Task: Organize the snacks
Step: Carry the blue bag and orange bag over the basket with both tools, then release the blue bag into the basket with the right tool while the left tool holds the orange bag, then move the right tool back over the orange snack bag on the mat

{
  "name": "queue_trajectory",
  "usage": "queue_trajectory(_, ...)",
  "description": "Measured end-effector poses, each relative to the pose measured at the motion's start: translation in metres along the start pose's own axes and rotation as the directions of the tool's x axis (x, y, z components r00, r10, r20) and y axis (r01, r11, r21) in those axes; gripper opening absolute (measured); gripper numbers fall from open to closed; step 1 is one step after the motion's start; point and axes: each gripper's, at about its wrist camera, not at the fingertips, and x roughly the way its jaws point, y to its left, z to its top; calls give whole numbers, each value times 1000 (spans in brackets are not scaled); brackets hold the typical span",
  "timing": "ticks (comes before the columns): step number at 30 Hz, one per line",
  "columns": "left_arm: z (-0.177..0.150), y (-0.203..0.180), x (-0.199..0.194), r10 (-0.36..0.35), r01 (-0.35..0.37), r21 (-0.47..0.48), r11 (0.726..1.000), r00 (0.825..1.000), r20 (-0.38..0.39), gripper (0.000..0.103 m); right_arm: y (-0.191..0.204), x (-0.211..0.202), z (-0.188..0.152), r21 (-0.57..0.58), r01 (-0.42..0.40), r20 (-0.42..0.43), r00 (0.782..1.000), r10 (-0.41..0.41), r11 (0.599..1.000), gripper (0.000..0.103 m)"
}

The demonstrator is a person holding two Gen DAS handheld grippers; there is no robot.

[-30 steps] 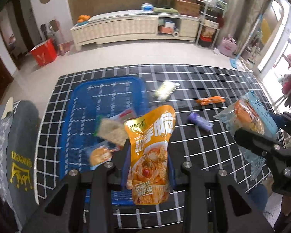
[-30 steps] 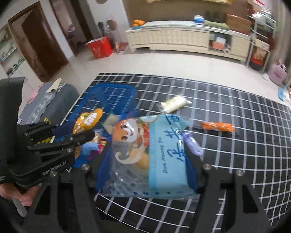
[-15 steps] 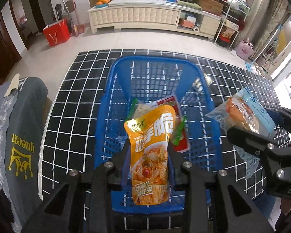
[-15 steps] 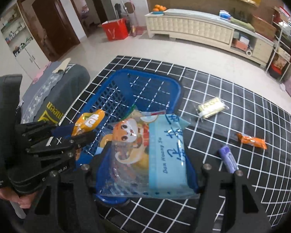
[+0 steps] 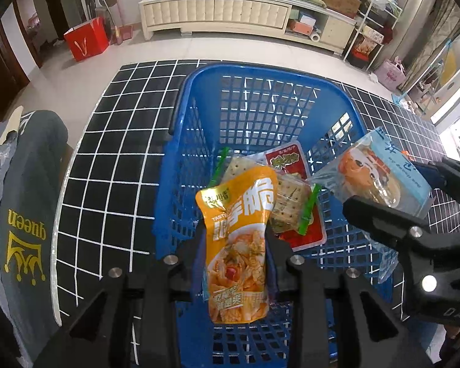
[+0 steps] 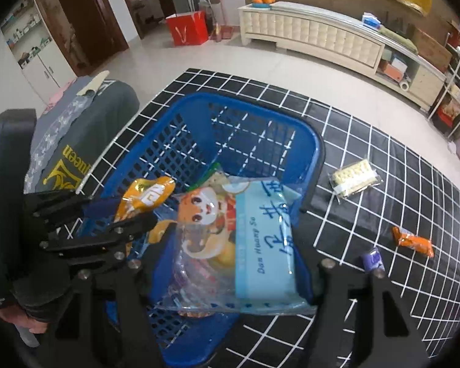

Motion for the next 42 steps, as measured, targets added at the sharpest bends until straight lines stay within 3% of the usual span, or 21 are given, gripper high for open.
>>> queue_trajectory(8,0,2,-1,-29,28,-13,1000,1000,-9,37,6,0,2,-27,1,-14,1000,-1,1000,76)
queue_trajectory(13,-2,2,-7,-19,19,-14,1000,1000,-7,39,6,-11,1,-24,13,31,999,-12,1000,92)
queue_trajectory(24,-5,-14,-43,-14,14,3,1000,999,38,41,-13,-52,-7,45,34,109,993,-39,998,92)
queue_trajectory(33,-4,-64,-76,-25,19,65,998,996,87,42,-49,-102,-34,105,62,178,981,-80,993,92)
queue_trajectory(42,-2,-134,-80,-62,48,153,987,994,87,42,-111,-139,-74,210,117,196,968,-159,971,92)
